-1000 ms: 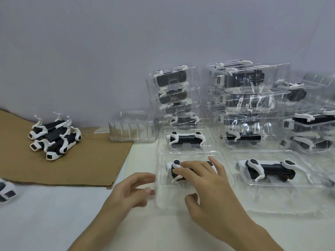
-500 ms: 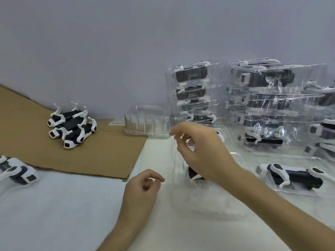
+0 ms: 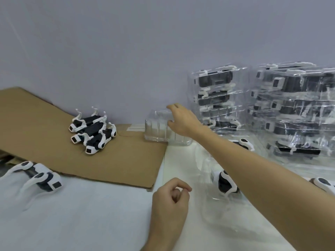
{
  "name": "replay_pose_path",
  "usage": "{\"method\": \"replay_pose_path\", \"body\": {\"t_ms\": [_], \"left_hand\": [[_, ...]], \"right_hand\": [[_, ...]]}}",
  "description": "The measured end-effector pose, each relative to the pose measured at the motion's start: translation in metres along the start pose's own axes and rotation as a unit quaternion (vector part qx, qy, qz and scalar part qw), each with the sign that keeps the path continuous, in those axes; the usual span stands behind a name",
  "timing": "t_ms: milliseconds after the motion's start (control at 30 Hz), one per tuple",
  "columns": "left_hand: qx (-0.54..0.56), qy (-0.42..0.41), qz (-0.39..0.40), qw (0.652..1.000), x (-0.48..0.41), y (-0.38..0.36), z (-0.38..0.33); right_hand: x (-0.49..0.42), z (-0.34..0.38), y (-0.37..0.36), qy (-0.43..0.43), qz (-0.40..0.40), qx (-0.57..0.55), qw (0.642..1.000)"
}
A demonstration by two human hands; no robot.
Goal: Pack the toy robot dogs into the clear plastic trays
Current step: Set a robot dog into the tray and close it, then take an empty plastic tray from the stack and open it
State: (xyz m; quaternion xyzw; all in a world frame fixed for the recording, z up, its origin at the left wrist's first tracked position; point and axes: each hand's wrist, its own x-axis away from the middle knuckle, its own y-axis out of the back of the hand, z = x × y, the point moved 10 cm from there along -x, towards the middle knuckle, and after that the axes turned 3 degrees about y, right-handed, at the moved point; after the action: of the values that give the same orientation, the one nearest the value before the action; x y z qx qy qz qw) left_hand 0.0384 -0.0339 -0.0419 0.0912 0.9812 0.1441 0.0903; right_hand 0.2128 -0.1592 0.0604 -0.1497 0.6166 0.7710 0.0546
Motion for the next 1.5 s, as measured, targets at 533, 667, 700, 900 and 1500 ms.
{"method": "replay_pose_path", "body": {"t_ms": [533,667,700,900,1500], "left_hand": [[-0.006,-0.012,0.014,1.0,-0.004,-0.004,0.001],[0.0,-0.009,0.018,1.0,-0.002,-0.005,0.003],[-0.001,-0.01,0.019,1.0,-0.002,-0.005,0.003],[-0.002,-0.015,0.017,1.0,-0.002,-0.005,-0.001],[0.027,0.009,0.004,1.0,-0.001,-0.001,0.002]], "right_hand": [[-0.02,-0.064,0.089,-0.081,0.055,0.563,0.82],[-0.017,-0.068,0.086,-0.058,0.067,0.555,0.827],[-0.014,-0.066,0.079,-0.047,0.08,0.555,0.827],[-0.008,-0.051,0.071,0.001,0.059,0.522,0.851],[0.019,0.008,-0.03,0.0,0.113,0.143,0.983]]}}
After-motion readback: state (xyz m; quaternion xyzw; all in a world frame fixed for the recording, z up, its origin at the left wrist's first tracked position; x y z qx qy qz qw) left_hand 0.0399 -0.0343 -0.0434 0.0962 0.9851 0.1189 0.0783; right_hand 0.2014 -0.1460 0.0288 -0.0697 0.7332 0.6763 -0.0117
